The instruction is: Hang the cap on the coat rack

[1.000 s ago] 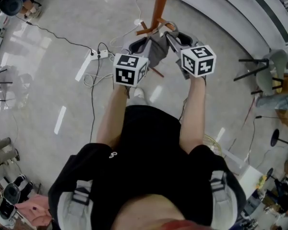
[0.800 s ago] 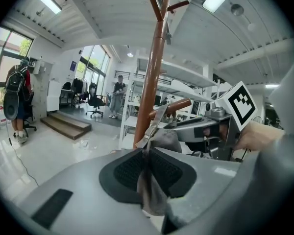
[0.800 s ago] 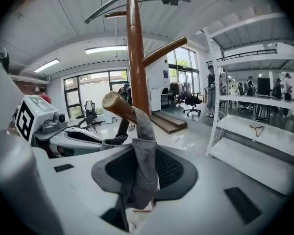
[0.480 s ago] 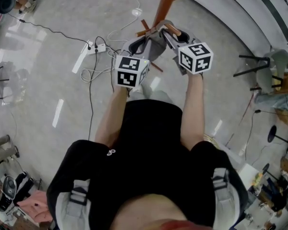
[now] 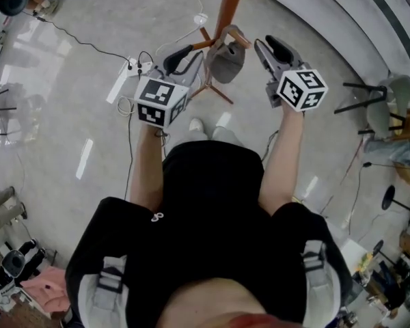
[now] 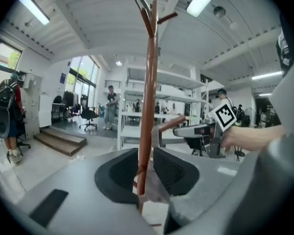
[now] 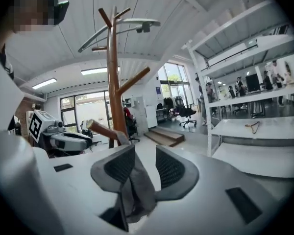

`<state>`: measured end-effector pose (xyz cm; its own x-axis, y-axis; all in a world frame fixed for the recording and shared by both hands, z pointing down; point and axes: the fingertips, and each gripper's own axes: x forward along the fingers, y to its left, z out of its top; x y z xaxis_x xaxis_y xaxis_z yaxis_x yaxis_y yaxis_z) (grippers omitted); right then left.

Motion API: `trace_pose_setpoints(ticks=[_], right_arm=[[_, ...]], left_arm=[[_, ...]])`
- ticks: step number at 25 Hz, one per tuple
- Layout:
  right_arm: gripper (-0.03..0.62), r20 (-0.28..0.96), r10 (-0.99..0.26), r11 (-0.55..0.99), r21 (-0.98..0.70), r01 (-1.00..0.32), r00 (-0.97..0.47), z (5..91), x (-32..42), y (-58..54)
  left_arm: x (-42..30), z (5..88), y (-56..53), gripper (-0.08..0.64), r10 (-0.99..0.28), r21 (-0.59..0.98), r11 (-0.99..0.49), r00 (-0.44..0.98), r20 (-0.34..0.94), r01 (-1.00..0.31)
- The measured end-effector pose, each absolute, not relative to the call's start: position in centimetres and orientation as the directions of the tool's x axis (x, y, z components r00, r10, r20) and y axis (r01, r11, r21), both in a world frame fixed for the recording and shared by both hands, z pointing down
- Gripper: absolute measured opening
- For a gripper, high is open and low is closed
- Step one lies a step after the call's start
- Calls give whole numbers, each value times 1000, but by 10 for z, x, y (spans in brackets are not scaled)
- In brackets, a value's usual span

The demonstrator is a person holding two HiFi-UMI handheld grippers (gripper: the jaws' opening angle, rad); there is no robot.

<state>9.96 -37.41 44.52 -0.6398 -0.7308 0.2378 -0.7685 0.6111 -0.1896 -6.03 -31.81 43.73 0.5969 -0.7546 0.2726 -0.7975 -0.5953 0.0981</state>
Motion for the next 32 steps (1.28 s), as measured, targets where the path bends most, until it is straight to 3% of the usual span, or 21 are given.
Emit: trace_pose_setpoints(ticks=[4, 7, 10, 14, 22, 32], right_arm=[[43, 107, -783, 602, -120, -790, -613, 395, 107, -373], [13, 21, -784, 618, -65, -784, -620, 358, 99, -369], [1, -66, -795, 606, -33, -795, -603, 321, 91, -366], [-5, -91, -846, 529, -35, -848, -525, 293, 95, -367], [-5, -60, -831, 555, -5, -832, -554, 295, 92, -366], [-5, -38, -821, 569, 14, -822, -569, 303, 93, -370]], left_arm=[[-46, 384, -326, 62, -813, 133, -559, 572, 108, -819], [-28, 348, -328, 4, -836, 100, -543, 548, 31, -834], [-18, 313, -334, 0, -854, 70, -520, 520, -30, -851], [-12, 275, -339, 0, -872, 57, -484, 476, -115, -873], [-13, 280, -347, 0, -917, 84, -394, 386, -97, -915], [-11, 300, -350, 0, -920, 110, -393, 388, -59, -913]])
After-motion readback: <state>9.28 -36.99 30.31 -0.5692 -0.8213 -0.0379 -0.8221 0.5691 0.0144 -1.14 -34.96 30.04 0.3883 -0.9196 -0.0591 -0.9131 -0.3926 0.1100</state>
